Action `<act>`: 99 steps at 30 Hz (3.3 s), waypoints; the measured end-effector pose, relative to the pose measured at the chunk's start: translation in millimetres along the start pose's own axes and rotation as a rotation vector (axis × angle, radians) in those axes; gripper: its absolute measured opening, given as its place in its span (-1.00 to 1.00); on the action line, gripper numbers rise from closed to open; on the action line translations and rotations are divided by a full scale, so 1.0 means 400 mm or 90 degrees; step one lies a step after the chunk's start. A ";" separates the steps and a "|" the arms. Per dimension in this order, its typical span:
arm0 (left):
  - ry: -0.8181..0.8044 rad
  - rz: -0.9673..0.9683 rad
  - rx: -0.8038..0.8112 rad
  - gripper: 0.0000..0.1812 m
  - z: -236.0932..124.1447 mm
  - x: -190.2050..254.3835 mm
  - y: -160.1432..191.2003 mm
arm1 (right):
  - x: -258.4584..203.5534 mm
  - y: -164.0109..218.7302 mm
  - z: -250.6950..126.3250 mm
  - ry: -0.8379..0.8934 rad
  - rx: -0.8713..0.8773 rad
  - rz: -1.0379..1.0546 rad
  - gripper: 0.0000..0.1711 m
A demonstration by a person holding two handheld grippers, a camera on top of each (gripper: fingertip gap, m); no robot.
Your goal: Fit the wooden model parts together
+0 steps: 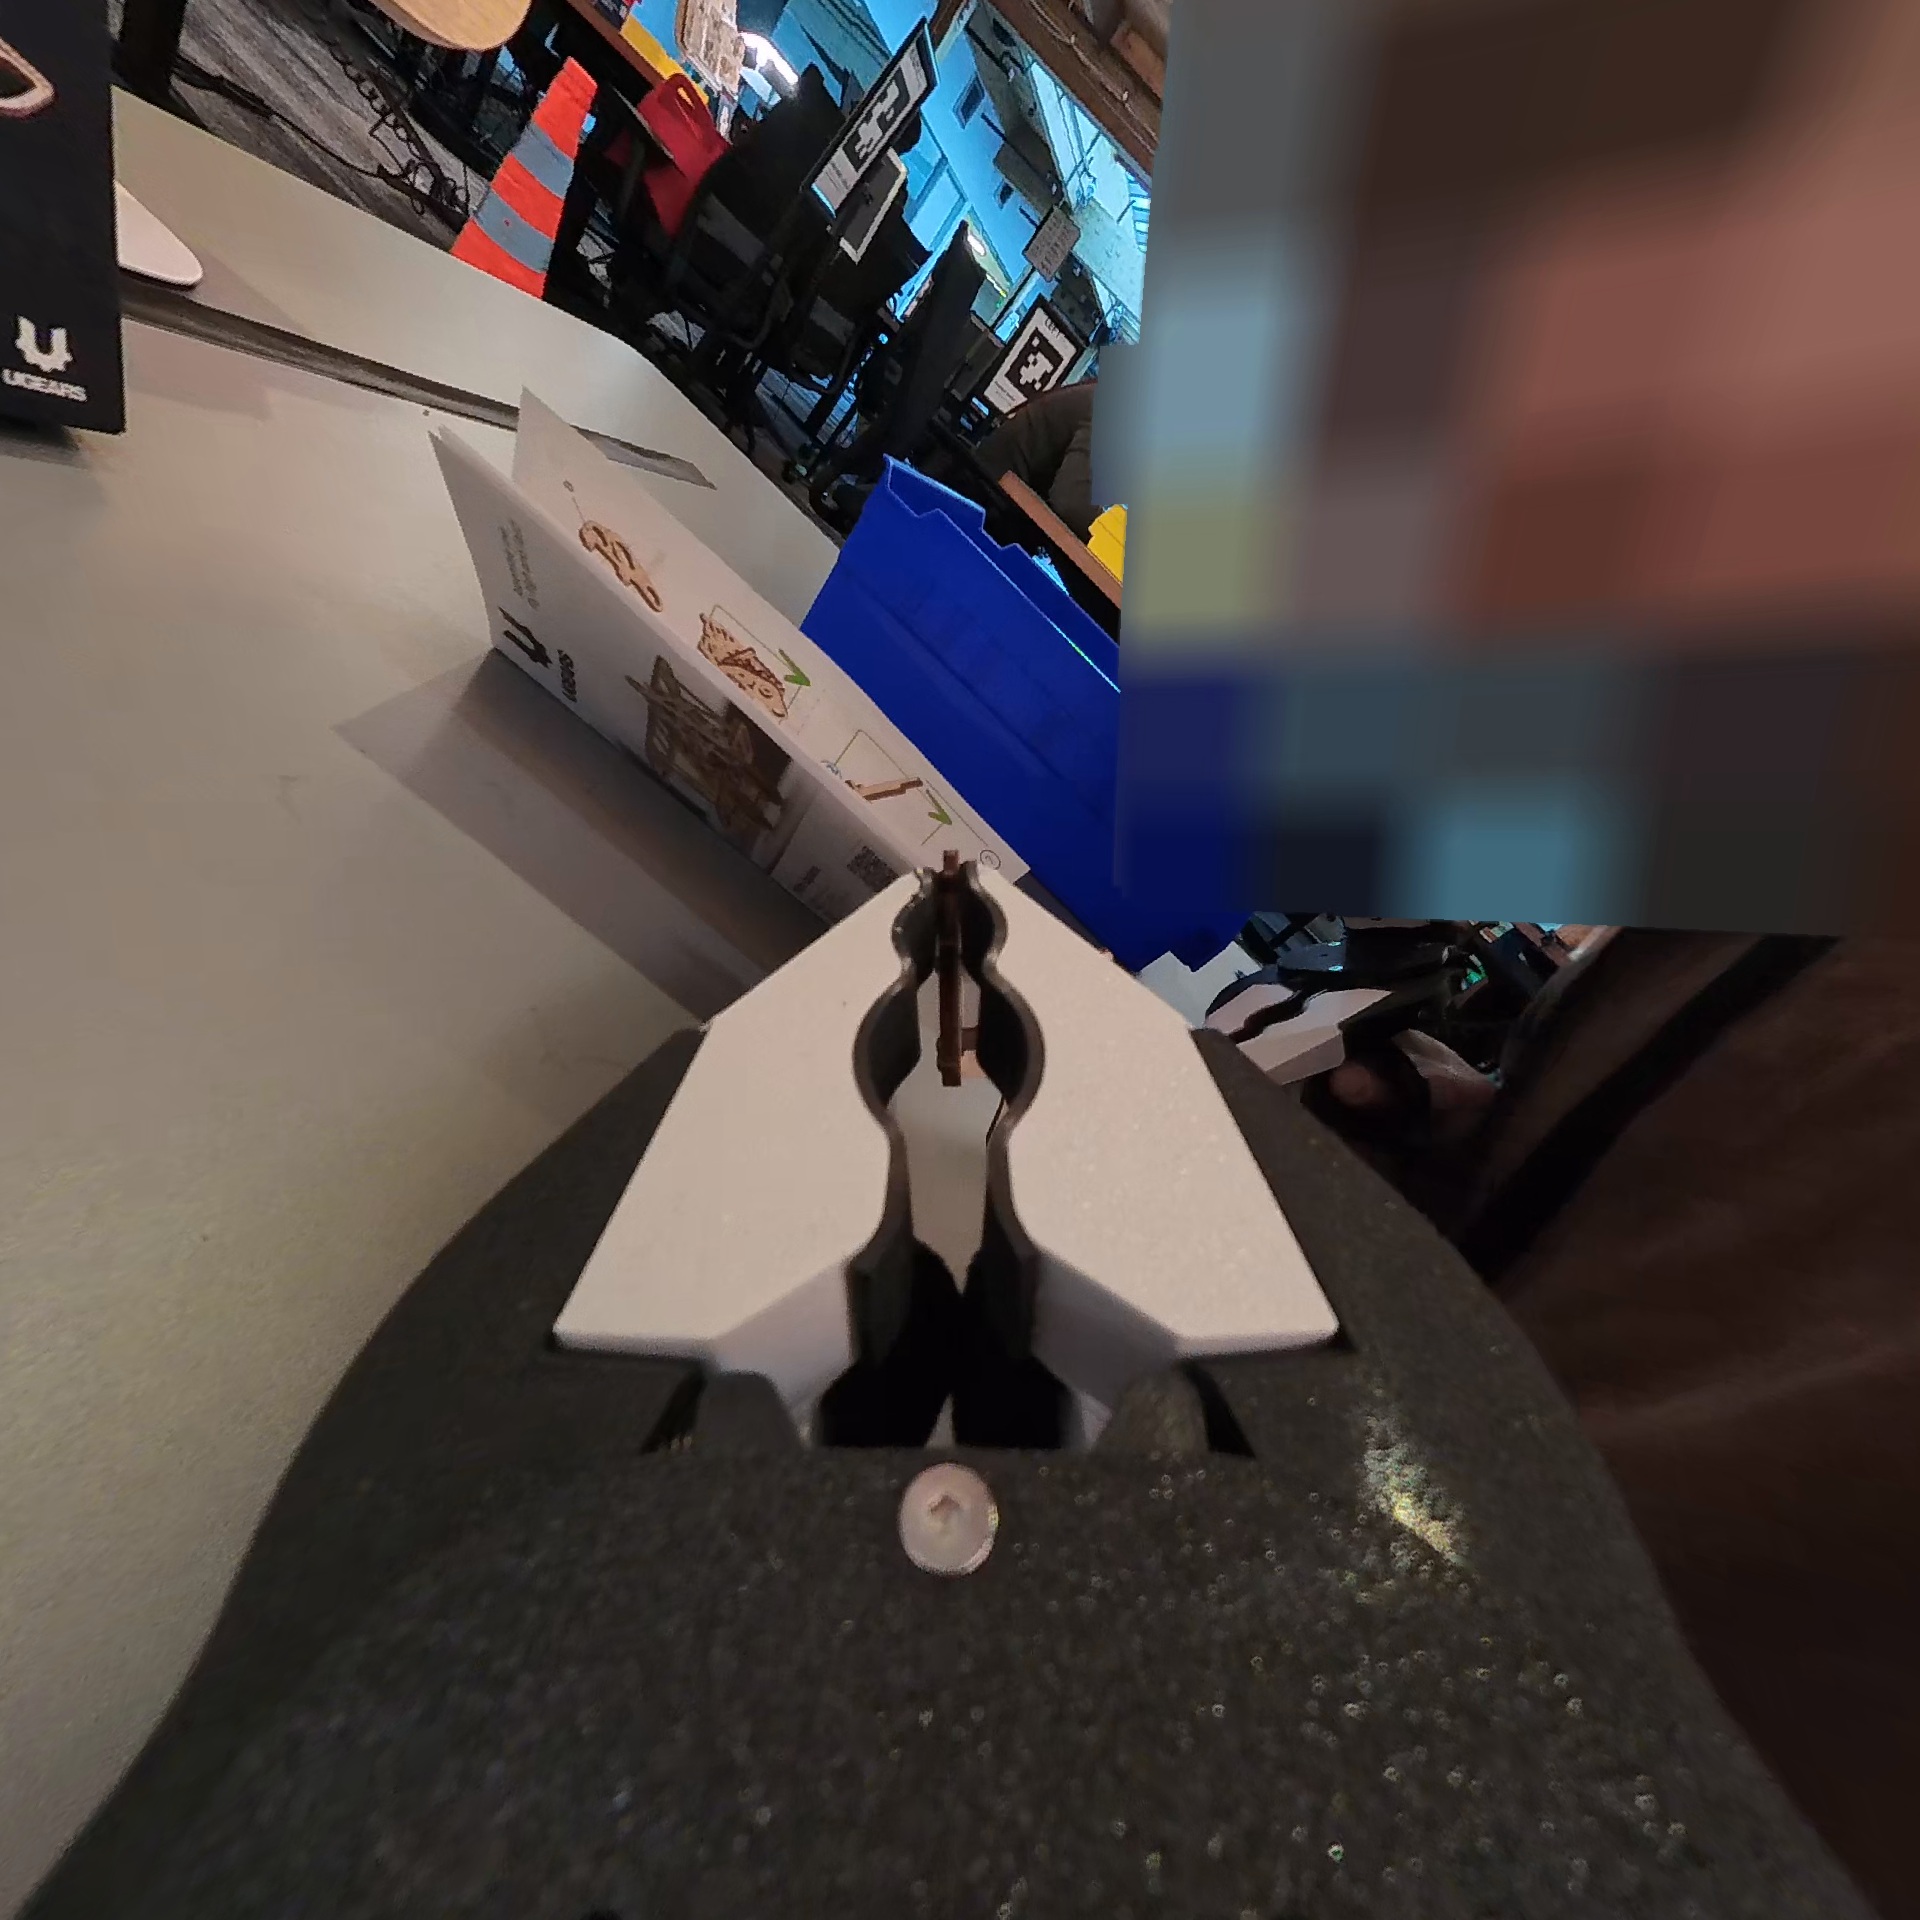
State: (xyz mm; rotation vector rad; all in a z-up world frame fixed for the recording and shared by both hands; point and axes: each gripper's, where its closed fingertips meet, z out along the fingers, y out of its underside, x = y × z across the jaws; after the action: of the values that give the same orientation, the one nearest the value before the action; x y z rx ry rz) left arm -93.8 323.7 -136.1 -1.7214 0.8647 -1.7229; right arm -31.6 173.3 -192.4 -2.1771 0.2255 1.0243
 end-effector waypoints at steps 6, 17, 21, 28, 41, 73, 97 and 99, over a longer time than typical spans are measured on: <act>0.015 0.014 0.008 -1.00 -0.002 0.015 -0.004 | -0.025 0.004 0.013 0.028 -0.003 -0.040 -0.98; 0.027 0.099 0.008 -0.99 -0.002 0.079 0.015 | -0.154 -0.025 0.027 -0.143 0.037 0.064 -0.98; 0.052 0.189 -0.003 -0.99 0.027 0.164 0.026 | -0.192 -0.037 0.031 -0.233 0.043 0.145 -0.98; 0.067 0.323 -0.036 -0.99 0.052 0.266 0.061 | -0.232 -0.045 -0.001 -0.336 0.066 0.226 -0.98; 0.030 0.455 -0.014 -0.99 0.062 0.308 0.051 | -0.261 -0.052 -0.027 -0.473 0.087 0.361 -0.99; 0.132 0.329 -0.033 -0.99 0.040 0.327 0.060 | -0.286 -0.022 -0.025 -0.488 0.016 0.325 -0.98; -0.026 0.458 0.008 -0.99 0.064 0.325 0.037 | -0.261 -0.042 -0.006 -0.361 0.118 0.253 -0.99; -0.021 0.443 0.011 -0.99 0.063 0.324 0.034 | -0.258 -0.045 -0.009 -0.352 0.125 0.243 -0.99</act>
State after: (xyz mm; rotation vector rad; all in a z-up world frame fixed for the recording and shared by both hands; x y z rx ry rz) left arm -73.2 214.4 -63.5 -1.2173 1.2425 -1.2178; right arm -91.0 170.5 -106.0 -1.6306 0.4664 1.6947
